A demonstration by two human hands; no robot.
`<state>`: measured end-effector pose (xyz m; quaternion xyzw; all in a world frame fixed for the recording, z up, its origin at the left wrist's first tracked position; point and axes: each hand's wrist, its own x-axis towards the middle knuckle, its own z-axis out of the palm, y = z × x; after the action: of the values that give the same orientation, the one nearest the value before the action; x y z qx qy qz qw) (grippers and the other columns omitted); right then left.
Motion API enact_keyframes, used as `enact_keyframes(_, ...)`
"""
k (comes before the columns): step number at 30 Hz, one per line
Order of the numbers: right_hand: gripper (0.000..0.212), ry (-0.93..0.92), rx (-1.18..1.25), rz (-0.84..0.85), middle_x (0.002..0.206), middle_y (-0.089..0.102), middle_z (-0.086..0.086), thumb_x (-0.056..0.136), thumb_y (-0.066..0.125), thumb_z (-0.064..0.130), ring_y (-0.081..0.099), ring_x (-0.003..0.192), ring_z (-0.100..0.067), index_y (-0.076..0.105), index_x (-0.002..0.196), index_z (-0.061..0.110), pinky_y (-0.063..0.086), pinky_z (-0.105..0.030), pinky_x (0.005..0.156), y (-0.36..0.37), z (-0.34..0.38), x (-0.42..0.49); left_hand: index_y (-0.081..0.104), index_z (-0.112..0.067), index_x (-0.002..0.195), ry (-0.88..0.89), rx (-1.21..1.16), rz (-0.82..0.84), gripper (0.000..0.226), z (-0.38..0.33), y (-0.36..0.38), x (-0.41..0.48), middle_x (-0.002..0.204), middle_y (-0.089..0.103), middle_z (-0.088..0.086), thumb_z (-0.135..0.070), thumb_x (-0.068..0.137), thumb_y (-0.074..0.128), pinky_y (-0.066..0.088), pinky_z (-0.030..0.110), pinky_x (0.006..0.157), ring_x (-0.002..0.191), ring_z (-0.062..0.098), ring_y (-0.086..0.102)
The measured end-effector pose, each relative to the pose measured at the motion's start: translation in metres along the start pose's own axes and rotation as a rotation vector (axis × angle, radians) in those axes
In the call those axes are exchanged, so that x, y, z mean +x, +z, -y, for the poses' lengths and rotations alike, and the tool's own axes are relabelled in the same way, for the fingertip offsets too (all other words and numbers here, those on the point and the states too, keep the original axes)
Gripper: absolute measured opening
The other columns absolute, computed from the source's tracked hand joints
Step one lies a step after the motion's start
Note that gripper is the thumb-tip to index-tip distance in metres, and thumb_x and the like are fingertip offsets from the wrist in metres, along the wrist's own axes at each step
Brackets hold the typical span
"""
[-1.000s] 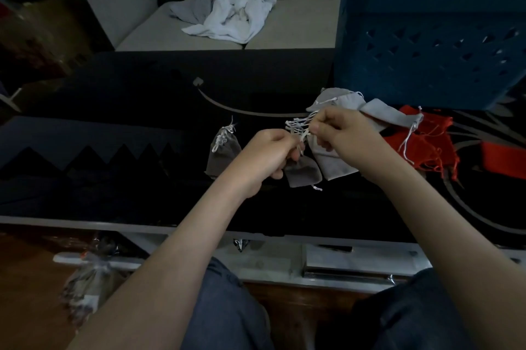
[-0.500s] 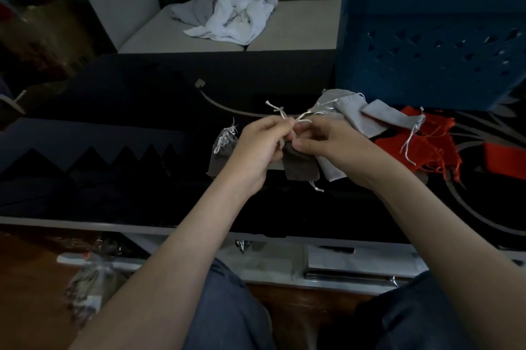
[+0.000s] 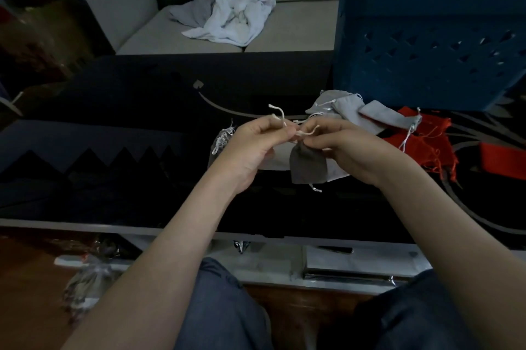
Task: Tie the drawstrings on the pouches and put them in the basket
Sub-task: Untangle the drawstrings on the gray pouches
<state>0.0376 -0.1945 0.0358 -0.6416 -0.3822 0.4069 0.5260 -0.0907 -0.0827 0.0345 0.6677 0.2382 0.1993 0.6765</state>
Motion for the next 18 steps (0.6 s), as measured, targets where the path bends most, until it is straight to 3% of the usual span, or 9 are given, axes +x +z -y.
enact_keyframes(3,0.025,0.009,0.011,-0.010,0.069,0.061,0.010,0.090,0.050,-0.002,0.056,0.072,-0.002,0.060,0.077,0.017,0.039,-0.024,0.074,0.000,-0.001,0.002,0.069,-0.011,0.088,0.163,0.235,-0.103,0.004,0.004,0.004,0.000,0.081,0.068,-0.009,-0.008,0.086,0.067,0.042,0.008,0.063,0.068,-0.009,0.059)
enact_keyframes(5,0.019,0.026,0.008,-0.018,0.074,0.062,0.008,0.090,0.053,0.002,0.056,0.076,-0.004,0.062,0.080,0.015,0.040,-0.023,0.076,0.002,-0.001,0.003,0.069,-0.012,0.089,0.281,0.472,-0.177,0.004,0.006,0.007,0.000,0.081,0.066,-0.011,-0.010,0.086,0.067,0.038,0.004,0.062,0.063,-0.011,0.055)
enact_keyframes(9,0.013,0.018,-0.063,-0.072,0.080,0.062,0.006,0.088,0.059,0.006,0.054,0.086,-0.011,0.062,0.081,0.018,0.036,-0.031,0.082,0.006,-0.005,0.005,0.066,-0.013,0.098,0.383,0.892,-0.194,0.010,0.010,0.011,0.003,0.088,0.066,-0.002,-0.017,0.090,0.061,0.039,0.015,0.069,0.083,0.007,0.055)
enact_keyframes(12,0.008,-0.007,-0.060,-0.093,0.082,0.062,0.000,0.087,0.063,0.011,0.057,0.083,-0.011,0.062,0.088,0.018,0.040,-0.028,0.077,0.006,-0.004,0.003,0.064,-0.011,0.094,0.428,0.935,-0.252,0.008,0.010,0.014,0.003,0.086,0.064,0.000,-0.017,0.090,0.060,0.042,0.028,0.074,0.090,0.016,0.055)
enact_keyframes(16,0.026,-0.025,0.093,-0.059,0.116,0.065,-0.016,0.096,0.052,0.021,0.061,0.108,-0.024,0.061,0.116,0.007,0.046,-0.034,0.095,0.007,-0.001,-0.001,0.060,-0.012,0.086,0.564,0.847,-0.364,0.005,0.006,0.016,-0.002,0.070,0.050,-0.015,-0.015,0.089,0.062,0.041,0.019,0.065,0.081,0.012,0.052)
enact_keyframes(18,0.032,-0.006,0.167,-0.058,0.120,0.064,-0.017,0.100,0.043,0.020,0.059,0.112,-0.024,0.059,0.121,0.003,0.046,-0.032,0.098,0.010,-0.001,-0.001,0.061,-0.012,0.085,0.619,0.845,-0.378,0.004,0.004,0.017,-0.003,0.068,0.045,-0.018,-0.012,0.088,0.063,0.040,0.017,0.063,0.076,0.009,0.049)
